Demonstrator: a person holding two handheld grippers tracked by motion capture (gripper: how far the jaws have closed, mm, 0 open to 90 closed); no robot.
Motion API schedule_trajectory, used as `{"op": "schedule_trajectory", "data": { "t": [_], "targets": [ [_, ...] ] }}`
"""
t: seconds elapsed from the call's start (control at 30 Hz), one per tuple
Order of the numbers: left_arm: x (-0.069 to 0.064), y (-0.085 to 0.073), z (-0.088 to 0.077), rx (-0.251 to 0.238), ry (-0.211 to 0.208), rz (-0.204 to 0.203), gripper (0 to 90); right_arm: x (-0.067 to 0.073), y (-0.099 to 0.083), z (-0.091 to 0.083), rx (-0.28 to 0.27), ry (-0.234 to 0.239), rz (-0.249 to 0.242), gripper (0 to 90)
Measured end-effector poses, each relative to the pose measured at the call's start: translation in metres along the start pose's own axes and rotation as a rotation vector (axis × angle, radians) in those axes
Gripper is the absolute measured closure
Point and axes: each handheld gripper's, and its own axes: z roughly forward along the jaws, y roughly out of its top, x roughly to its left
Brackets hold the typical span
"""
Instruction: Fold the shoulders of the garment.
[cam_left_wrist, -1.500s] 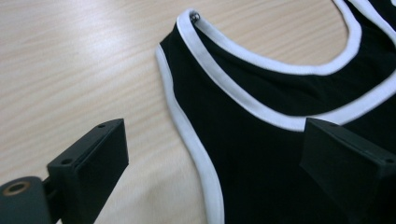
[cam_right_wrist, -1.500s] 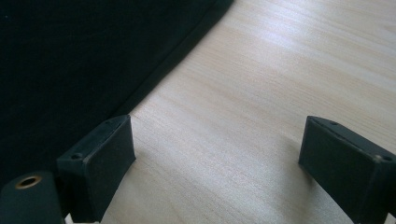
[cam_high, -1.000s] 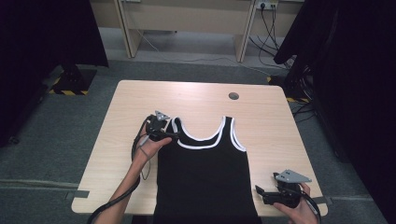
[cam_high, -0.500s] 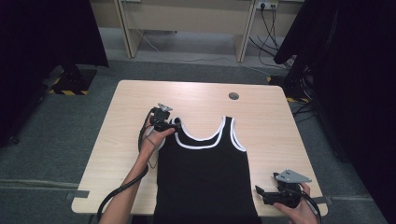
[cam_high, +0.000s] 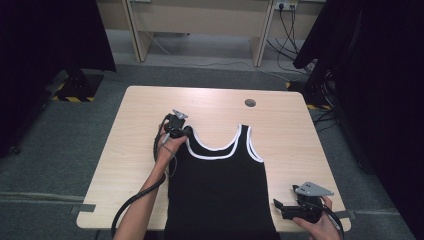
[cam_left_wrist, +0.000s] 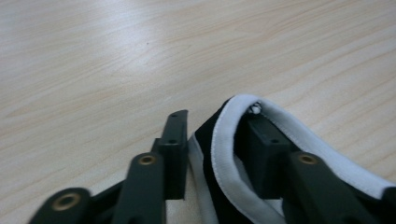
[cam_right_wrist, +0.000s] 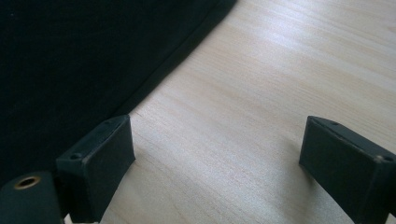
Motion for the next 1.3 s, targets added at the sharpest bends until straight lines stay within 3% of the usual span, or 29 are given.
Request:
{"op": "schedule_trajectory", "data": {
  "t": [0.07, 0.23, 0.4, 0.67, 1.03, 1.3],
  "targets": [
    [0.0, 0.0, -0.003, -0.004, 0.001, 0.005, 74.0, 0.0, 0.0, 0.0, 0.0, 0.0, 0.0, 10.7],
    [-0.003, 0.001, -0.013, -0.028, -0.017, 0.0, 80.3, 0.0, 0.0, 0.0, 0.001, 0.0, 0.001, 10.6],
    [-0.009, 0.002, -0.032, -0.069, -0.054, -0.001, 81.4, 0.0, 0.0, 0.0, 0.001, -0.001, 0.002, 10.3],
    [-0.027, -0.002, -0.073, -0.138, -0.062, 0.05, 79.3, 0.0, 0.0, 0.0, 0.001, -0.001, 0.001, 10.3],
    [-0.061, -0.027, -0.13, -0.218, -0.107, 0.112, 78.6, 0.001, 0.0, 0.0, 0.001, -0.002, 0.001, 10.2],
    [-0.072, -0.062, -0.136, -0.192, -0.124, 0.113, 76.7, 0.001, 0.0, 0.0, 0.0, -0.003, 0.001, 10.2]
  ]
}}
